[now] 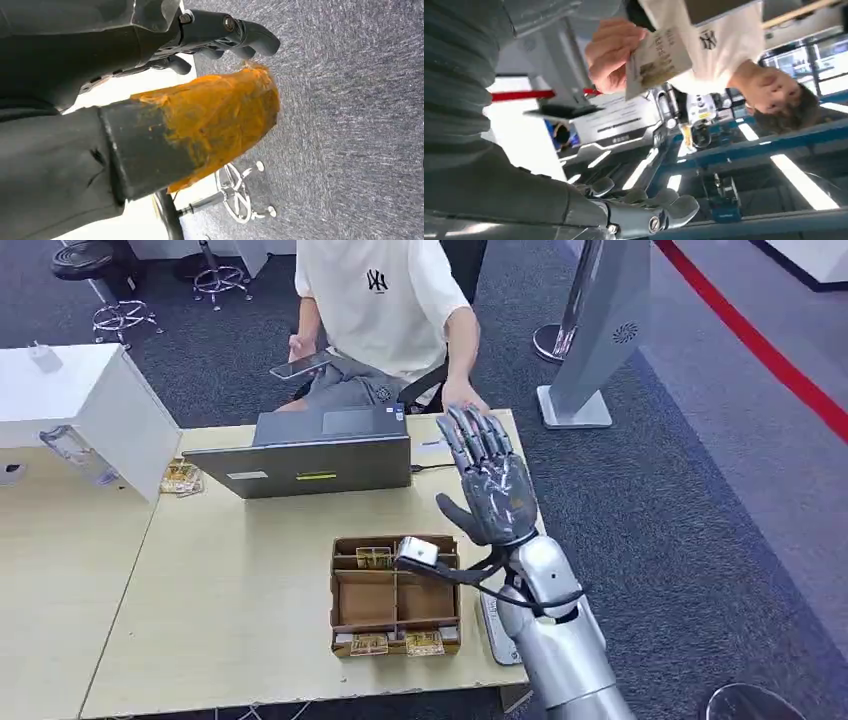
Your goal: Pass the card to the sensor for recognition and then transmit it.
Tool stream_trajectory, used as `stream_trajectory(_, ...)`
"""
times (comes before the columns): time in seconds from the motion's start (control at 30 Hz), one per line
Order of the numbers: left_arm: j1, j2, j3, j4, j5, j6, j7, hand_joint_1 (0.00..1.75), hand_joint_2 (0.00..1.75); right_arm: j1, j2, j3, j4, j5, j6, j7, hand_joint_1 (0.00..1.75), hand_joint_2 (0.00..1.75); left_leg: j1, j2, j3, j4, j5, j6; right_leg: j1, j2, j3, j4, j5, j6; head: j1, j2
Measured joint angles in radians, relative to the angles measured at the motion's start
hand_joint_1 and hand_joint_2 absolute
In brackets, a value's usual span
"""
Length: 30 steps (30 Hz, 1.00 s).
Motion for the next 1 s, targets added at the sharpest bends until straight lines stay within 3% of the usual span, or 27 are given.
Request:
stream_trajectory(0.23, 0.001, 0.003, -0.003, 0.0, -0.009, -0.007, 0.006, 0.0, 0.0, -0.122, -0.043, 0.035, 0.128, 0.09, 0.0, 0.119, 0.0, 1.75, 0.0, 0.0, 0.0, 0.0, 0.0, 0.0, 0.0, 0.0, 0.0, 0.0, 0.0, 0.0, 0.0, 0.0)
stream_trajectory(0.27, 0.0, 0.003, -0.003, 0.0, -0.009, -0.007, 0.006, 0.0, 0.0, -0.131, -0.048, 0.043, 0.14, 0.091, 0.0, 0.127, 0.58, 1.75, 0.0, 0.0, 0.0, 0.0, 0.0, 0.0, 0.0, 0.0, 0.0, 0.0, 0.0, 0.0, 0.0, 0.0)
stream_trajectory(0.3, 0.0, 0.004, -0.003, 0.0, -0.009, -0.007, 0.007, 0.0, 0.0, -0.138, -0.052, 0.048, 0.149, 0.092, 0.0, 0.132, 1.75, 1.75, 0.0, 0.0, 0.0, 0.0, 0.0, 0.0, 0.0, 0.0, 0.0, 0.0, 0.0, 0.0, 0.0, 0.0)
stream_trajectory(1.0, 0.0, 0.005, -0.003, 0.0, -0.007, 0.001, -0.005, 0.0, 0.0, -0.161, -0.089, 0.087, 0.199, 0.072, -0.001, 0.153, 1.75, 1.75, 0.0, 0.0, 0.0, 0.0, 0.0, 0.0, 0.0, 0.0, 0.0, 0.0, 0.0, 0.0, 0.0, 0.0)
